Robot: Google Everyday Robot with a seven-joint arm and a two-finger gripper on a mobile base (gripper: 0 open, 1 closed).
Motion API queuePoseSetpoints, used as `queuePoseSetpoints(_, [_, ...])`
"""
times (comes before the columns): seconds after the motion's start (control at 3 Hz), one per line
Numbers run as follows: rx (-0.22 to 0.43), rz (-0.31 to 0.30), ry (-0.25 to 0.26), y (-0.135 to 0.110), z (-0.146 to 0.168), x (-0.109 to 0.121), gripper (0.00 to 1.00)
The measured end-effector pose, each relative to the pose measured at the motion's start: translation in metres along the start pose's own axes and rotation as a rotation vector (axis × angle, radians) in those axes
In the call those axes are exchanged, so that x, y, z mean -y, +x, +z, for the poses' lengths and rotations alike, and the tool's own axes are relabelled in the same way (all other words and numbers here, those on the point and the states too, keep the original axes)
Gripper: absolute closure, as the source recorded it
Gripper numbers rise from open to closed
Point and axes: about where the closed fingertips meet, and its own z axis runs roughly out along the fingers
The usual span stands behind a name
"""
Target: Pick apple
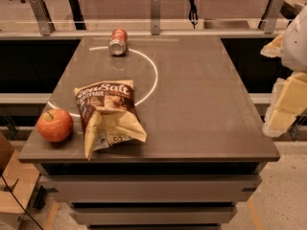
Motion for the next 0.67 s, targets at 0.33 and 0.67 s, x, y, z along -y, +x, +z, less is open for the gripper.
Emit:
queuePoseSetpoints(0.33, [0.0, 0.001, 0.003, -0.002, 0.0, 0.001, 0.0])
queuePoseSetpoints(0.67, [0.078, -0.041, -0.023, -0.034, -0.001, -0.001, 0.0])
